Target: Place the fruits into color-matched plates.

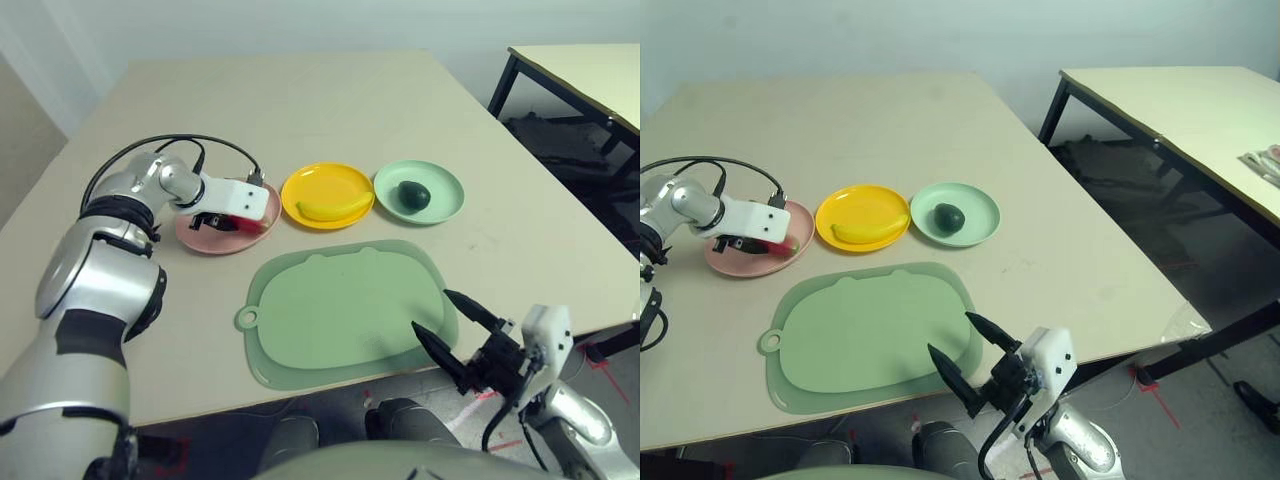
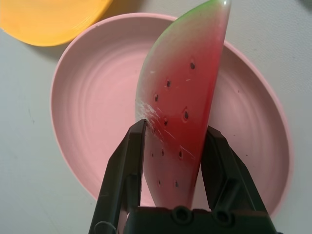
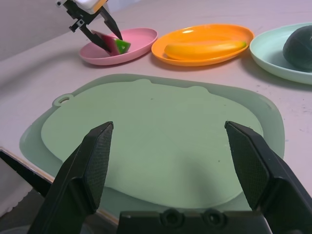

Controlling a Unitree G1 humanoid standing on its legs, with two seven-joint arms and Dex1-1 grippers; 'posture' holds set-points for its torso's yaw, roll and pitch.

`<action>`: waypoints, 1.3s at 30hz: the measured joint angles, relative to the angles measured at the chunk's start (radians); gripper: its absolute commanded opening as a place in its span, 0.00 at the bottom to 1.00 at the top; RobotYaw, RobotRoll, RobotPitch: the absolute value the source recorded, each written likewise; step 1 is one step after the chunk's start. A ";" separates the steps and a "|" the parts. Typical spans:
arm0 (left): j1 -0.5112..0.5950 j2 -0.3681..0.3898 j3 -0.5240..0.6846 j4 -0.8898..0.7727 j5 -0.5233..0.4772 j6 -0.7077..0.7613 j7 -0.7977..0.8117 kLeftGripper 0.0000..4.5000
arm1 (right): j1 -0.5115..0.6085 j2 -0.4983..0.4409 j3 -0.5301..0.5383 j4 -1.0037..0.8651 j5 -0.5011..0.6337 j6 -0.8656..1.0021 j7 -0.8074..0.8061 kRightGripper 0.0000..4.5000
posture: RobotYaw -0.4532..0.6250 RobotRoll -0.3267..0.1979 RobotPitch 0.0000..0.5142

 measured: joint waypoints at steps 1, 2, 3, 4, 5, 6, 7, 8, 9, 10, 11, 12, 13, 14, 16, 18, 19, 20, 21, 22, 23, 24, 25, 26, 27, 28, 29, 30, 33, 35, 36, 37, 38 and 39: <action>0.000 0.000 0.000 0.000 0.001 -0.001 0.001 0.46 | 0.004 0.000 0.000 -0.002 0.002 0.000 0.002 1.00 | 0.30 0.62 0.05; 0.000 0.000 0.000 0.000 0.002 -0.003 0.005 0.55 | 0.007 0.000 0.000 -0.007 0.004 0.000 0.006 1.00 | 0.30 0.62 0.05; 0.000 0.000 0.000 0.000 0.003 -0.004 0.009 0.61 | 0.007 0.000 0.000 -0.010 0.005 0.000 0.007 1.00 | 0.30 0.62 0.05; 0.000 0.000 0.000 0.000 0.006 -0.005 0.015 0.68 | 0.007 0.000 0.000 -0.013 0.005 0.000 0.008 1.00 | 0.31 0.62 0.05; 0.000 0.000 -0.001 0.000 0.012 -0.007 0.022 0.76 | 0.007 0.000 0.000 -0.014 0.006 0.000 0.010 1.00 | 0.31 0.62 0.05; 0.000 0.000 -0.001 0.000 0.017 -0.008 0.029 0.83 | 0.007 0.000 0.000 -0.014 0.006 0.000 0.013 1.00 | 0.31 0.62 0.05; 0.000 0.001 -0.001 0.000 0.021 -0.009 0.036 0.91 | 0.006 0.000 0.000 -0.014 0.006 0.000 0.015 1.00 | 0.31 0.62 0.05; 0.000 0.001 -0.001 0.000 0.023 -0.009 0.043 0.99 | 0.003 -0.001 0.000 -0.014 0.007 0.000 0.016 1.00 | 0.32 0.62 0.04; -0.001 0.003 -0.002 0.000 0.027 -0.009 0.051 0.99 | -0.001 -0.001 0.000 -0.014 0.008 0.000 0.017 1.00 | 0.32 0.62 0.04; -0.005 0.006 -0.002 0.000 0.036 -0.010 0.060 0.99 | -0.009 -0.001 0.000 -0.013 0.009 0.000 0.021 1.00 | 0.33 0.62 0.03; -0.009 0.009 -0.002 0.000 0.040 -0.010 0.066 0.99 | -0.016 -0.001 0.000 -0.012 0.010 0.000 0.025 1.00 | 0.33 0.62 0.03; -0.021 0.017 -0.002 0.000 0.044 -0.011 0.073 0.99 | -0.031 -0.001 0.000 -0.006 0.013 0.000 0.028 1.00 | 0.34 0.62 0.02; -0.033 0.025 -0.002 0.000 0.045 -0.013 0.079 0.99 | -0.041 -0.001 0.000 -0.001 0.017 0.000 0.031 1.00 | 0.35 0.62 0.02; -0.049 0.037 -0.001 0.000 0.046 -0.018 0.084 0.99 | -0.055 -0.001 0.000 0.008 0.019 0.001 0.033 1.00 | 0.35 0.62 0.02; -0.082 0.063 0.003 -0.001 0.045 -0.024 0.087 0.99 | -0.080 -0.002 0.000 0.019 0.024 0.003 0.035 1.00 | 0.37 0.62 0.01; -0.108 0.090 0.019 -0.002 0.042 -0.033 0.086 0.99 | -0.112 -0.002 0.000 0.040 0.025 0.003 0.041 1.00 | 0.38 0.62 0.00; -0.113 0.103 0.030 -0.003 0.036 -0.037 0.082 0.99 | -0.131 -0.003 0.000 0.057 0.025 0.004 0.044 1.00 | 0.39 0.62 0.00; -0.118 0.123 0.047 -0.005 0.020 -0.041 0.067 0.99 | -0.157 -0.005 -0.001 0.080 0.024 0.004 0.046 1.00 | 0.40 0.62 0.00; -0.120 0.138 0.070 -0.007 0.000 -0.041 0.050 0.99 | -0.179 -0.007 -0.002 0.099 0.023 0.004 0.046 1.00 | 0.41 0.62 0.00; -0.121 0.155 0.098 -0.009 -0.028 -0.040 0.027 0.99 | -0.205 -0.008 -0.006 0.121 0.020 0.004 0.044 1.00 | 0.41 0.62 0.00; -0.120 0.171 0.134 -0.014 -0.064 -0.035 -0.003 0.99 | -0.235 -0.008 -0.010 0.147 0.015 0.004 0.040 1.00 | 0.42 0.62 0.00; -0.120 0.184 0.169 -0.023 -0.101 -0.028 -0.032 0.99 | -0.266 -0.008 -0.017 0.173 0.009 0.004 0.031 1.00 | 0.43 0.62 0.00; -0.114 0.198 0.219 -0.034 -0.154 -0.012 -0.070 0.99 | -0.301 -0.007 -0.027 0.204 0.002 0.004 0.022 1.00 | 0.44 0.62 0.00; -0.098 0.212 0.277 -0.050 -0.217 0.014 -0.112 0.99 | -0.340 -0.007 -0.040 0.241 -0.004 0.004 0.010 1.00 | 0.45 0.62 0.00; -0.077 0.223 0.315 -0.073 -0.265 0.037 -0.143 0.99 | -0.369 -0.007 -0.052 0.268 -0.006 0.004 -0.002 1.00 | 0.45 0.62 0.00; -0.035 0.242 0.372 -0.107 -0.330 0.068 -0.177 0.99 | -0.405 -0.006 -0.069 0.305 -0.007 0.004 -0.014 1.00 | 0.46 0.62 0.00; 0.032 0.262 0.433 -0.155 -0.401 0.111 -0.205 0.99 | -0.442 -0.005 -0.093 0.348 -0.006 0.004 -0.029 1.00 | 0.48 0.62 0.00; 0.124 0.281 0.502 -0.218 -0.473 0.167 -0.215 0.99 | -0.473 -0.005 -0.121 0.391 -0.003 0.004 -0.039 1.00 | 0.48 0.62 0.00; 0.404 0.299 0.672 -0.420 -0.639 0.349 -0.186 0.99 | -0.512 -0.019 -0.197 0.502 0.002 0.000 -0.043 1.00 | 0.50 0.62 0.00; 0.633 0.263 0.799 -0.636 -0.741 0.490 -0.095 0.99 | -0.528 -0.033 -0.233 0.589 0.002 -0.017 -0.023 1.00 | 0.52 0.62 0.00; 0.713 0.238 0.840 -0.718 -0.771 0.541 -0.057 0.99 | -0.536 -0.040 -0.243 0.623 0.002 -0.025 -0.015 1.00 | 0.53 0.62 0.00; 0.835 0.182 0.917 -0.856 -0.817 0.610 0.019 0.99 | -0.553 -0.048 -0.260 0.673 0.002 -0.039 -0.003 1.00 | 0.54 0.62 0.00; 0.928 0.113 0.966 -0.965 -0.854 0.663 0.086 0.99 | -0.565 -0.057 -0.284 0.721 0.004 -0.054 0.005 1.00 | 0.55 0.62 0.00; 1.021 0.045 1.014 -1.055 -0.882 0.706 0.157 0.99 | -0.585 -0.067 -0.302 0.778 0.004 -0.071 0.016 1.00 | 0.55 0.62 0.00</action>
